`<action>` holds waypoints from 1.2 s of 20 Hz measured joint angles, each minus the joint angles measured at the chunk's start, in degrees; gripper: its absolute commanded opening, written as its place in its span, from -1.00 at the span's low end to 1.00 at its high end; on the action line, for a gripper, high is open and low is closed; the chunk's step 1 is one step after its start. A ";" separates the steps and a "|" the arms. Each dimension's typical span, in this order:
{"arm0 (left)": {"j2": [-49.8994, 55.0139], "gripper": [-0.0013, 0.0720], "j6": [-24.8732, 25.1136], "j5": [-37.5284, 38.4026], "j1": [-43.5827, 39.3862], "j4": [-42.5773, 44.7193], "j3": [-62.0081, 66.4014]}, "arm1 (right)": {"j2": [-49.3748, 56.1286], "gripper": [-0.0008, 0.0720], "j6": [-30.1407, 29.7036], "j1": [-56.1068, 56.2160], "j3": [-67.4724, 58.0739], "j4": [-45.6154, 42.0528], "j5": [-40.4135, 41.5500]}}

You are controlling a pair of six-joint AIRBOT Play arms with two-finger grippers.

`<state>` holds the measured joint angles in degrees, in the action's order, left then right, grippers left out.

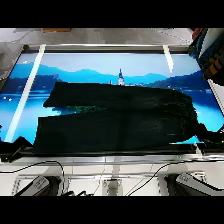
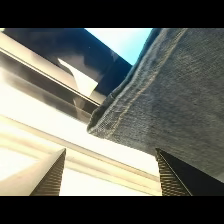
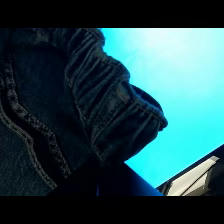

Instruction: Fold the clothes and pants, and hang the long-sleeved shirts on hangers.

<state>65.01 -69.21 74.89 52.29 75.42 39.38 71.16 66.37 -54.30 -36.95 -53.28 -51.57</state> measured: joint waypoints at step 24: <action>2.54 -0.93 19.98 -8.07 -5.64 -52.35 16.26 | -23.21 -0.86 5.60 0.61 -12.96 0.13 -11.91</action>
<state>67.55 -49.23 66.83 46.65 23.07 55.64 47.94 71.96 -53.69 -49.91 -53.15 -63.48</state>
